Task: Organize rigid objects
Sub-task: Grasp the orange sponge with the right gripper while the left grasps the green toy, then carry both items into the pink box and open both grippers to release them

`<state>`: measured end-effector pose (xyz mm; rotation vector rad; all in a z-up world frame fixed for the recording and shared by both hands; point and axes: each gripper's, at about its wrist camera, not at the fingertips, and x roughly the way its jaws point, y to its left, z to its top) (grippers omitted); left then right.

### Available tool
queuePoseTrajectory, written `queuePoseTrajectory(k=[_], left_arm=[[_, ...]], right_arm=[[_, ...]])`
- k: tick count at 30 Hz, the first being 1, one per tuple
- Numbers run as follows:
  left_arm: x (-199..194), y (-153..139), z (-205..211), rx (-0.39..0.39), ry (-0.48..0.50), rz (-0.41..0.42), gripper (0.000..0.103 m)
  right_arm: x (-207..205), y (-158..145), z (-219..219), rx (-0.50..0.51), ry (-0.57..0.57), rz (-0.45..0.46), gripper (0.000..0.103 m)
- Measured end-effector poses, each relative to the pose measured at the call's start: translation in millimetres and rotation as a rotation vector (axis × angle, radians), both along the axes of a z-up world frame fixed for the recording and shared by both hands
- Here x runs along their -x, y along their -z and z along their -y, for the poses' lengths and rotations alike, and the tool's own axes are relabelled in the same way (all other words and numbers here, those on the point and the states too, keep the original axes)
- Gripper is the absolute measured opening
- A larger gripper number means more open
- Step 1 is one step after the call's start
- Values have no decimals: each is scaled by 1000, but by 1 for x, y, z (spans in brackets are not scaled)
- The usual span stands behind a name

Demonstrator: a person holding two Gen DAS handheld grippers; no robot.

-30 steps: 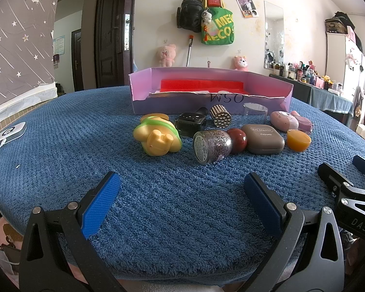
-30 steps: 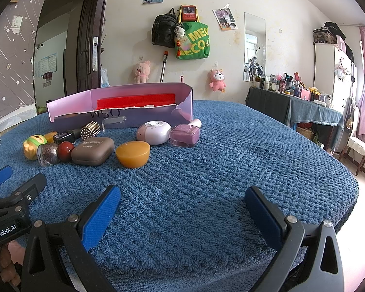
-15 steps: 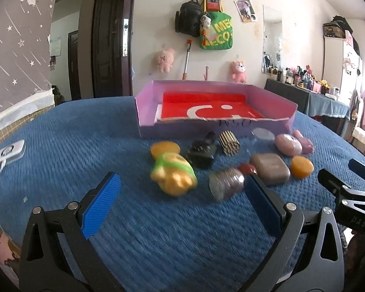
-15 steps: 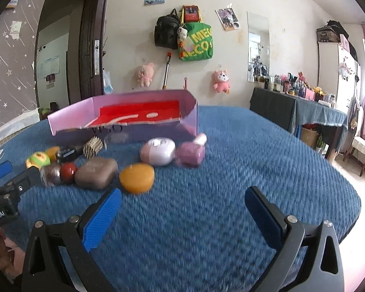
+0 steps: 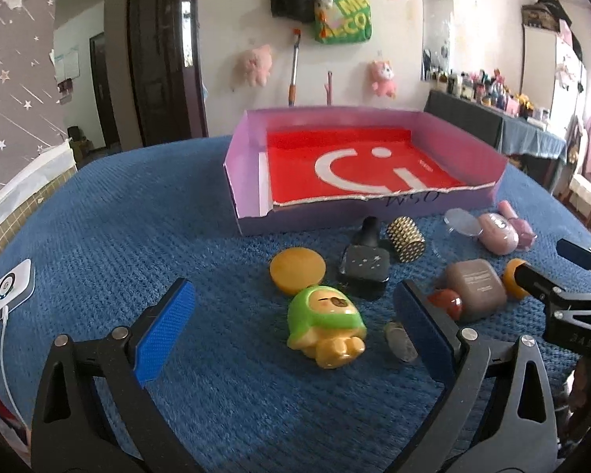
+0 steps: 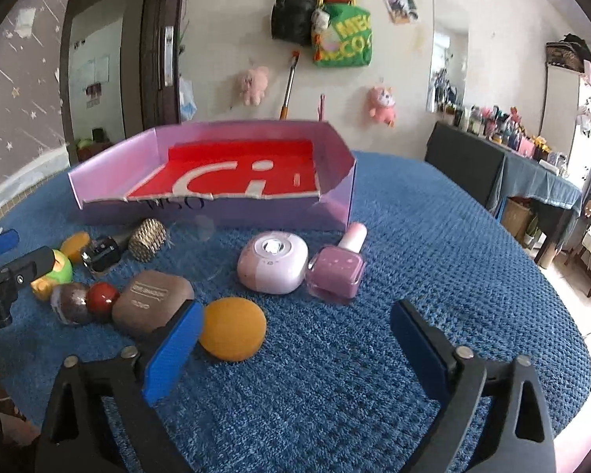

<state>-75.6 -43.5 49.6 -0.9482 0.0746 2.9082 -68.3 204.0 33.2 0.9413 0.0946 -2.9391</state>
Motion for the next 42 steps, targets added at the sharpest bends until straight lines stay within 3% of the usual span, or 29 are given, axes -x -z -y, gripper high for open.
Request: queuePoseTrajectory(k=[5,9,12,14,16,18,32,42], left_arm=[[11,9,1,-5,12,81,82],[14,15,5,-37,11,119,81],[14,16,5,-34,18,123,75],[16,17,3,-53,44,138,61],[16,17,1,-91,75,151,45],[18,16,-2,-98,76,153,40],[15,-12,-16,-114,109,76,38],[13,-20,-14,-111,107,59,38]], right_arm=[[5,0,4,-8,-23,30,91],[9,-1,9,1,-53,61,84],[11,4,11,13,-76,79,77],[11,6,14,19,-97,94,67],[12,9,16,36,-124,107,44],[11,10,17,55,-154,109,23],[8,-20,5,66,-165,30,22],[11,-17,4,80,-173,42,22]])
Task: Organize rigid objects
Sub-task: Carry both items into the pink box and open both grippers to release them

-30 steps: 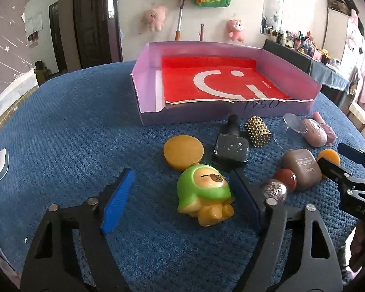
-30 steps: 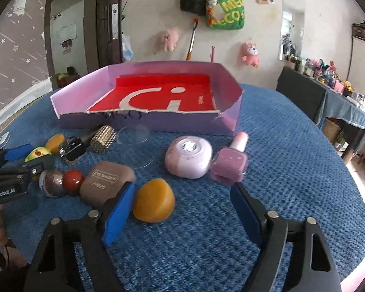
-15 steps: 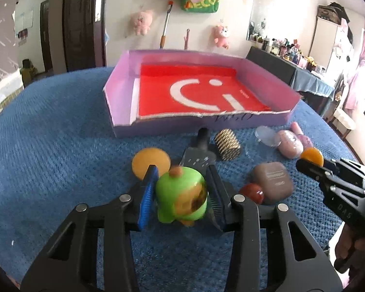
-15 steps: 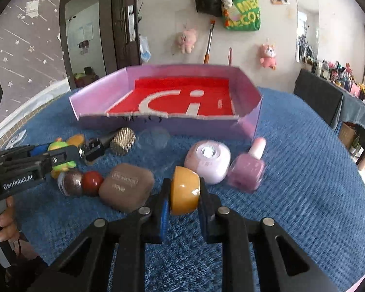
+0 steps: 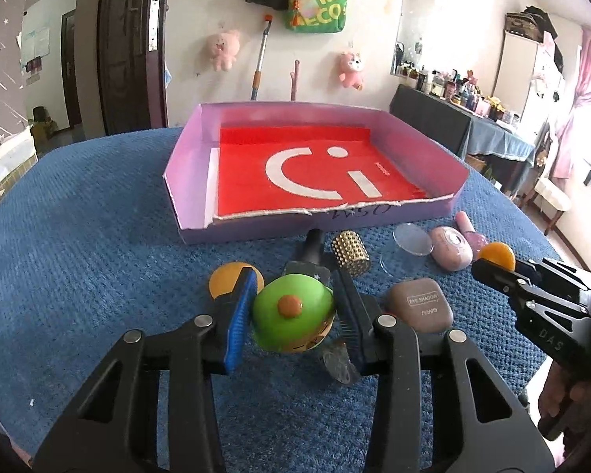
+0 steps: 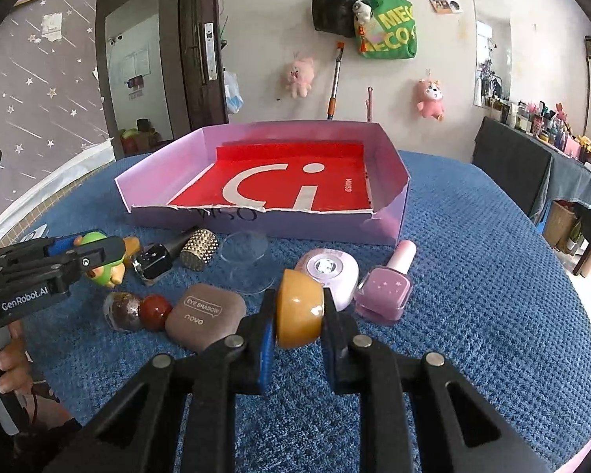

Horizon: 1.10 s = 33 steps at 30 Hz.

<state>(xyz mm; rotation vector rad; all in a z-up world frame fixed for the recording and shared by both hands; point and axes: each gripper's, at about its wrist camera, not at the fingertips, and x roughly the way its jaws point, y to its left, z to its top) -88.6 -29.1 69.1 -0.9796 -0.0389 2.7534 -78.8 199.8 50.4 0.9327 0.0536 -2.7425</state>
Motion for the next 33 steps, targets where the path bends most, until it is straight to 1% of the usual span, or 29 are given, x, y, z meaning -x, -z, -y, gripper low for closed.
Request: queuePoseTrajectory(k=[4,7,9,11,14,16,18,20,21,23,24,26,29,33], left_arm=[[4,-17,1,-11,14,-24,38],[14,-33,-1,-26,43,-36,38],[23,-42,-4,-16,50,-53,38],[37,-50,-10,14,61,-57,38],[61,-54,-15,30,77,-27,38],[80,-53,-18,56,73,-1,38],[94,-49,-21,99,61,14,38],[112,-42,-23,151,49,47,38],[117,-39,-22,157,47,59,38],[131,-32,-25,183,51,98,38],[133,-30,-26,194,54,107,38],[141,-22,-30,231,56,133,38],[145,-12,-34,254,66,167,38],[151,5,-38,313,75,212,38]], right_arm=[[6,-6,3,9,-24,-14,22],[15,-20,4,17,-45,-33,22],[24,-32,3,20,-51,-52,22],[37,-41,1,21,-55,-52,22],[62,-53,1,18,-67,-36,22],[83,-58,3,2,-77,-5,22],[108,-57,3,-3,-87,66,22],[125,-54,4,-9,-93,127,22],[137,-52,5,-29,-91,163,22],[147,-47,8,-63,-85,200,22],[156,-43,9,-86,-89,240,22],[167,-35,10,-108,-85,303,22],[177,-22,12,-147,-96,376,22],[183,-8,18,-230,-94,413,22]])
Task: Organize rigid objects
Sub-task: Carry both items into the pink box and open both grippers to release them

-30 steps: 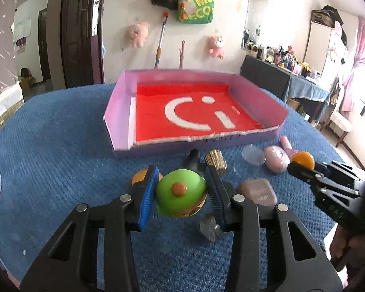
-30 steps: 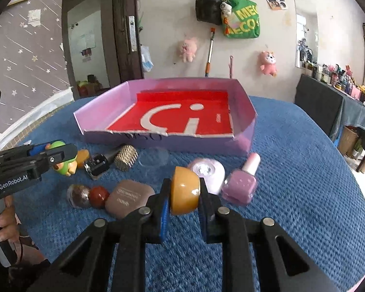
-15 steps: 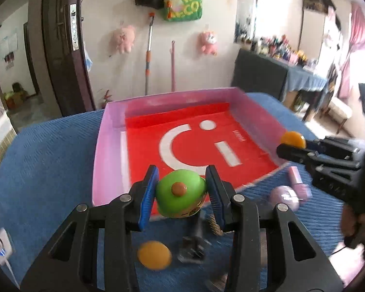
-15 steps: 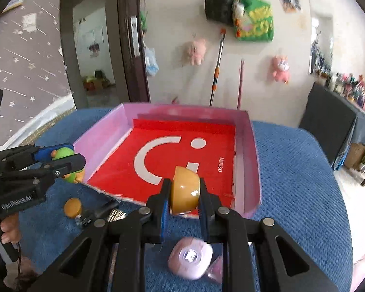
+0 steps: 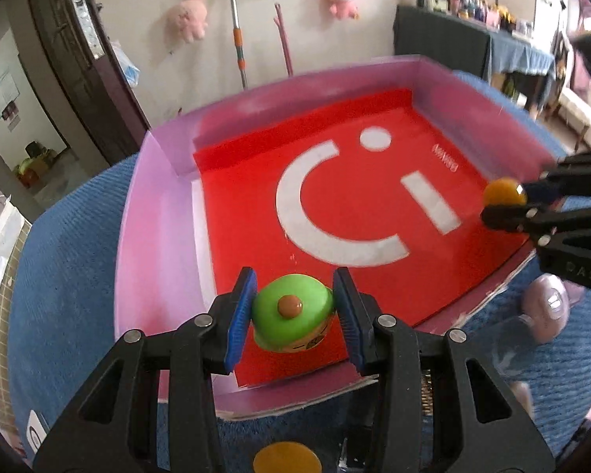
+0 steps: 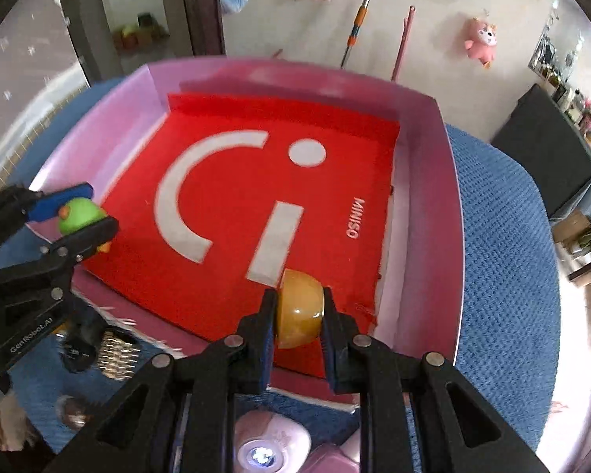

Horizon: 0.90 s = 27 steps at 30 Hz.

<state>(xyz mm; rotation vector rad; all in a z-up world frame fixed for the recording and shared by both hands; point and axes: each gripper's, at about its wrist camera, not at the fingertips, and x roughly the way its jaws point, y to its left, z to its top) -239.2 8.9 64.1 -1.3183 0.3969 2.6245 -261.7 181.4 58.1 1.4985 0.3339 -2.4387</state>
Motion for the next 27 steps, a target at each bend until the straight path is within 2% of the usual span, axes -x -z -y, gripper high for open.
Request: queuePoseTrajectory(k=[4,7,20,27], left_arm=[[4,3,5,15,-34,-14,38],[6,1,9,-7,-49,-5,38],[12,7,4,21,-49,-14,39],[18,5,8,-24,-70,17,39]], right_arm=[[5,10,3,-57,-12,30,22],[5,15,4,-86,-17,30,22],[4,13,10,-109,-14,21,22],[-4,11,17,-127,-22,8,31]])
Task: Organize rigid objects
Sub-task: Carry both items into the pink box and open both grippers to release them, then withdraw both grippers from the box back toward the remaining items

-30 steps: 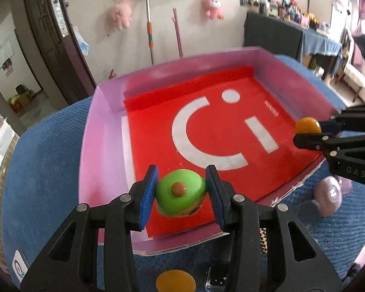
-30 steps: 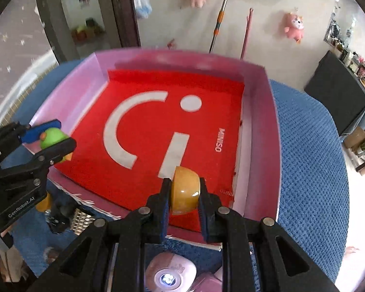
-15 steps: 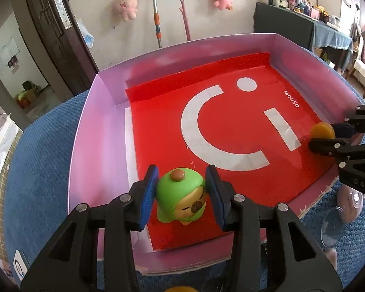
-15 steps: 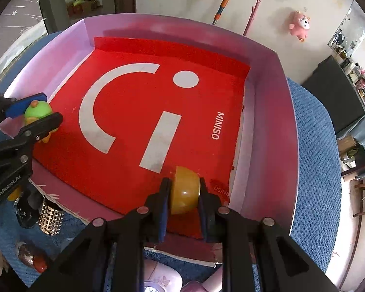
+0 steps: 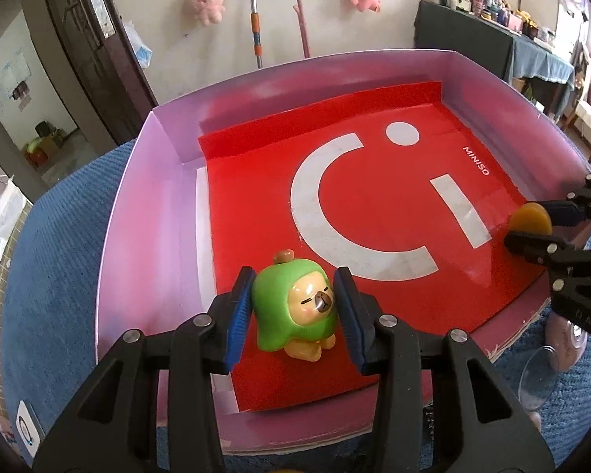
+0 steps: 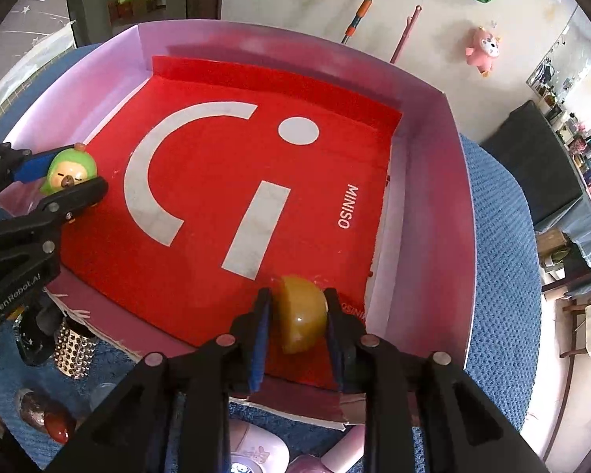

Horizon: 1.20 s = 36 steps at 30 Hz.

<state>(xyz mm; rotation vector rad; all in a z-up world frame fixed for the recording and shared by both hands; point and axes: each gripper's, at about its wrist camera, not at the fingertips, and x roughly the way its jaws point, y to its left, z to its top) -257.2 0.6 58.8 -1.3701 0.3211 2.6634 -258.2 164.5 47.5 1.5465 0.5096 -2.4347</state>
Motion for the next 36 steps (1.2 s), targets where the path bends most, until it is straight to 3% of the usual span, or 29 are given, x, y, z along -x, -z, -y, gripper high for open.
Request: queuePoseTrajectory(k=[3,5,11,14,20,26,36], left_arm=[[-2,-3,1,-1,-3,-15,41],[-3,-5,0,-5,0,-32,52],[-9,-19,-5,-12,14,-94,64],[-11,-27,-9,-12,28,-120,65],[-15,-35,-11,-12,30,-153,70],[-21,-46,-11,-22,23,-191,73],[-53,-84,-7,-75,20,-321,78]], right_arm=[[-3,-1,3,-3,-4,-3,35],[-3,-3,3,2,-6,-7,39],[-4,-10,7,12,-8,-25,50],[-5,-14,8,3,-9,-48,63],[-3,-21,1,6,4,-76,65],[-9,-33,-3,14,5,-126,76],[-36,-81,-23,145,53,-260,83]])
